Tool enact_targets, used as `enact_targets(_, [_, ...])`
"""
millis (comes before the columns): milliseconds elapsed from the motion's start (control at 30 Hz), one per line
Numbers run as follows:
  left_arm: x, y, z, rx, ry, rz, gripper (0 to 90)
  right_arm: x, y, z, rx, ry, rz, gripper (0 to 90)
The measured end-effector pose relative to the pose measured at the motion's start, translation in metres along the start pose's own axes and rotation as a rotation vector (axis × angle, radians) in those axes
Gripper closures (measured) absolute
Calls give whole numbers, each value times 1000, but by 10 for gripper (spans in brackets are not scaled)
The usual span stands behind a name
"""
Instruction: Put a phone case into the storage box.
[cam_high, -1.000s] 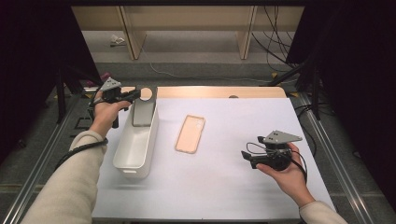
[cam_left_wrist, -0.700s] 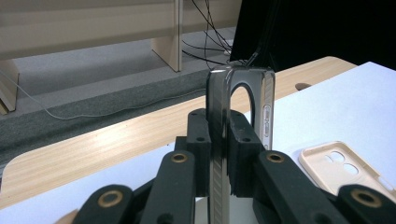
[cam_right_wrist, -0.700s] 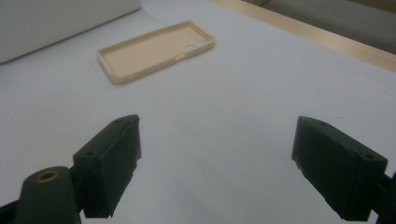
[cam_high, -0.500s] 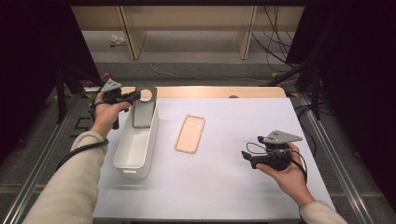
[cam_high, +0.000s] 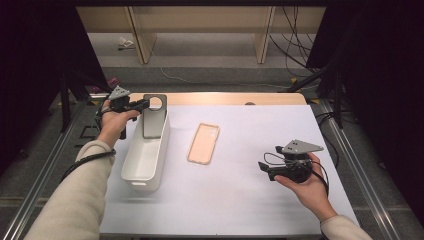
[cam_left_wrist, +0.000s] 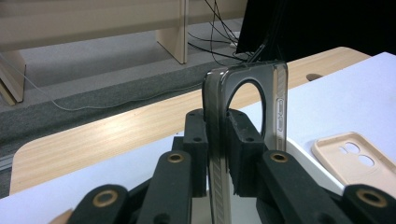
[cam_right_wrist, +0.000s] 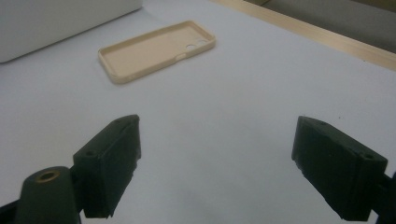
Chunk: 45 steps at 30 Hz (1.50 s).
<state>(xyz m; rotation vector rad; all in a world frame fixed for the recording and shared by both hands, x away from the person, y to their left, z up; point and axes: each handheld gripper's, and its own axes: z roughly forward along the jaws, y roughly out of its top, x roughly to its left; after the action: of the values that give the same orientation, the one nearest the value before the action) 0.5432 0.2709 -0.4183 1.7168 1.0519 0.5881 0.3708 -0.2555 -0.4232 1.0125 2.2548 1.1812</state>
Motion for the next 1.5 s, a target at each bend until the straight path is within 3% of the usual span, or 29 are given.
enact_targets(800, [-1,2,8,52,65,78,721,0,0,0,0,2,4,163])
enact_targets(1167, [-6,5,15,99,131,123,643,0,0,0,0,9,3,164])
enact_targets(1500, [-7,5,18,129,144,77,496,0,0,0,-2,11,1,164])
